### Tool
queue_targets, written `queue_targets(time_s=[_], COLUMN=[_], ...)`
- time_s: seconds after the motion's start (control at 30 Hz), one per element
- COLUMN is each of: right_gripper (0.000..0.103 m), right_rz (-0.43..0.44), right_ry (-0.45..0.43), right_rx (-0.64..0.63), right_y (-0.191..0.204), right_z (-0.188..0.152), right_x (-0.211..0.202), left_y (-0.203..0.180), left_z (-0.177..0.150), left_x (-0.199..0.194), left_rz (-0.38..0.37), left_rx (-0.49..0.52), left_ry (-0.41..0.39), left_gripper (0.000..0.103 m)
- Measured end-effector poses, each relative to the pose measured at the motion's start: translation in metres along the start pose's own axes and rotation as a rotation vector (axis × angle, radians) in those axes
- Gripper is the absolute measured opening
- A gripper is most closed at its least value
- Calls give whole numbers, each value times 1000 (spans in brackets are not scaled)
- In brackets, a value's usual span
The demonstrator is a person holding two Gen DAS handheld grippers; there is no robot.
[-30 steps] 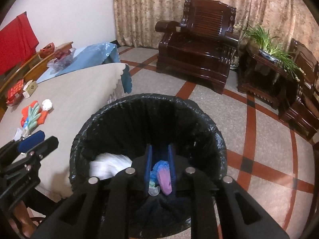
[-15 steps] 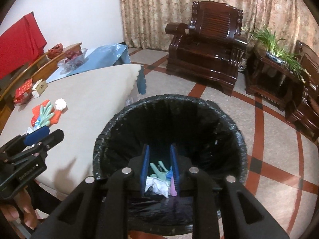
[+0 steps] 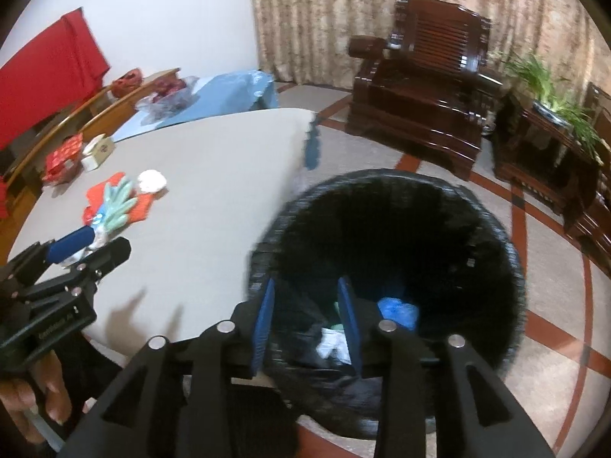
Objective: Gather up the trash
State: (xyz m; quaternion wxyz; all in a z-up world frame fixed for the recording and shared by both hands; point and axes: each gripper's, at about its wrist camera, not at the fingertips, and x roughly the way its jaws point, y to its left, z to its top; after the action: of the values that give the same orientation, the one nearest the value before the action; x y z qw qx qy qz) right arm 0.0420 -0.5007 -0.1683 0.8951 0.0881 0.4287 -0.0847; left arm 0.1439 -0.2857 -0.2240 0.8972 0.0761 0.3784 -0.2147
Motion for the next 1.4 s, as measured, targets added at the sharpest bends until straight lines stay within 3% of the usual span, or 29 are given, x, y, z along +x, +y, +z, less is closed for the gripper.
queue_targets(time_s=[0.37, 0.43, 0.63, 0.93, 1.4], right_gripper=[37, 37, 40, 40, 40], right_rz=[133, 149, 192, 213, 232], right_ry=[28, 29, 47, 95, 139], right_rx=[-109, -140, -185, -221, -220], right_y=[119, 142, 191, 230, 243], right_z=[10, 12, 14, 12, 19], right_x=[23, 26, 34, 61, 97], left_y=[192, 213, 257, 251, 267], left_z=[-11, -15, -39, -58, -59], left_x=[-23, -26, -23, 0, 52], left_rz=[227, 240, 263, 224, 233], left_rx=[-186, -204, -237, -243, -239], left_ry=[-28, -26, 11, 48, 137], left_gripper=[81, 86, 86, 86, 90])
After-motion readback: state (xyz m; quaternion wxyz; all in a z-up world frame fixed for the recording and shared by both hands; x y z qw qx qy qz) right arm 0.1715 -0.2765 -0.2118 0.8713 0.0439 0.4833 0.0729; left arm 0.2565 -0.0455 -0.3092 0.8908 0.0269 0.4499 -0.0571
